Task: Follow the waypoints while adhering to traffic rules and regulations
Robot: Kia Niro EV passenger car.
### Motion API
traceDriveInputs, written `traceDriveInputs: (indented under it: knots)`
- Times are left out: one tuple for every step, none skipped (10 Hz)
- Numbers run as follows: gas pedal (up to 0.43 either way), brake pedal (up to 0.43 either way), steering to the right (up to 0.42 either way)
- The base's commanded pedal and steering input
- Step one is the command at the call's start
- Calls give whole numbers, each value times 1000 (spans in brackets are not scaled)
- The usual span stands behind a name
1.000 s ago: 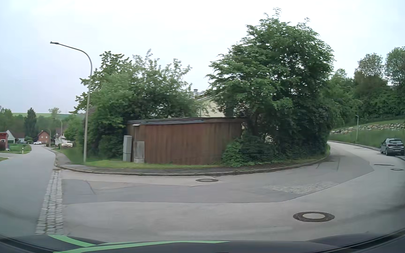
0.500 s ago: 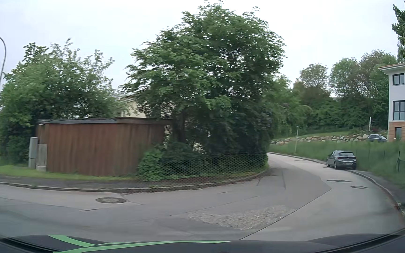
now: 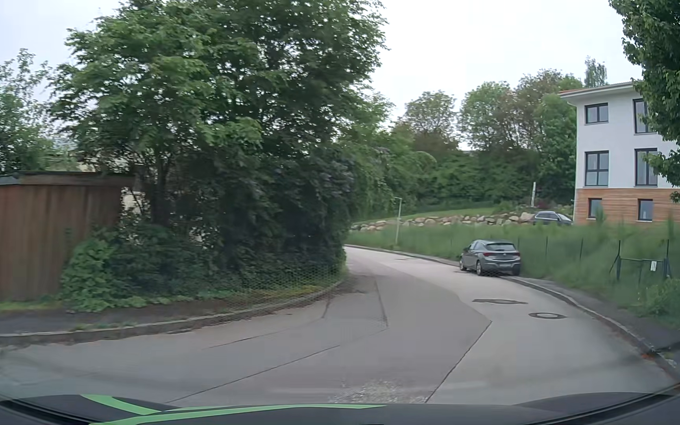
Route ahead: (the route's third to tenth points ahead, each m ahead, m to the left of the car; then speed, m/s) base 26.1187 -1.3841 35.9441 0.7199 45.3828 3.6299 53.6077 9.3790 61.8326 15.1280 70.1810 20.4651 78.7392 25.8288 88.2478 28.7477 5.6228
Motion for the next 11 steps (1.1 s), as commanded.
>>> traceDriveInputs:
  knots:
    - [0,0,283]
    - [98,0,262]
    - [130,0,230]
    - [130,0,201]
    - [138,0,158]
    - [197,0,121]
    - [240,0,98]
    - [240,0,68]
    - [240,0,42]
    - [240,0,19]
    - [240,0,3]
